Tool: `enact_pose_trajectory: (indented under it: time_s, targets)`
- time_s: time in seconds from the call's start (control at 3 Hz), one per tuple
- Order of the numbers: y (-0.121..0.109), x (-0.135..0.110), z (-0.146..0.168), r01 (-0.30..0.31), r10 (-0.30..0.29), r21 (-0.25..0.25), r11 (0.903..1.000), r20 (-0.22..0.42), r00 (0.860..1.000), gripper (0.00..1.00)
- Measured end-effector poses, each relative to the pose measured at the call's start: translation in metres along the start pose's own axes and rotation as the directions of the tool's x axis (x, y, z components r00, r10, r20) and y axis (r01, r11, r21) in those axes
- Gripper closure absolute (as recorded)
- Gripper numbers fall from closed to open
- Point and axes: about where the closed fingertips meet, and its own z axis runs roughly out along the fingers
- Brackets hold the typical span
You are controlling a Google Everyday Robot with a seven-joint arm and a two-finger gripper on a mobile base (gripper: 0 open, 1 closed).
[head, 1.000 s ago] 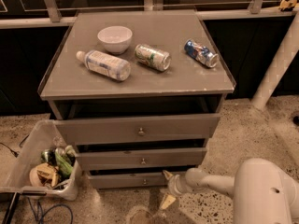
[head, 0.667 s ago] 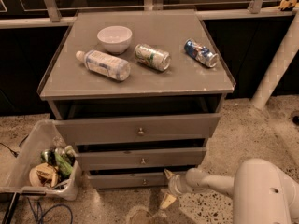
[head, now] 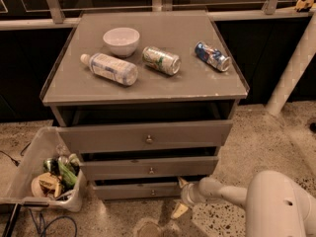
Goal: Open bottom drawer
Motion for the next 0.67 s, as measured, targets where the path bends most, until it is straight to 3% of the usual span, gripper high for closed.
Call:
enact_pose_trajectory:
  time_s: [0.67]
  targets:
    - [0.0001,0.0000,0.0000,0.000,0.000,0.000,1.0000,0.000,1.000,0.41]
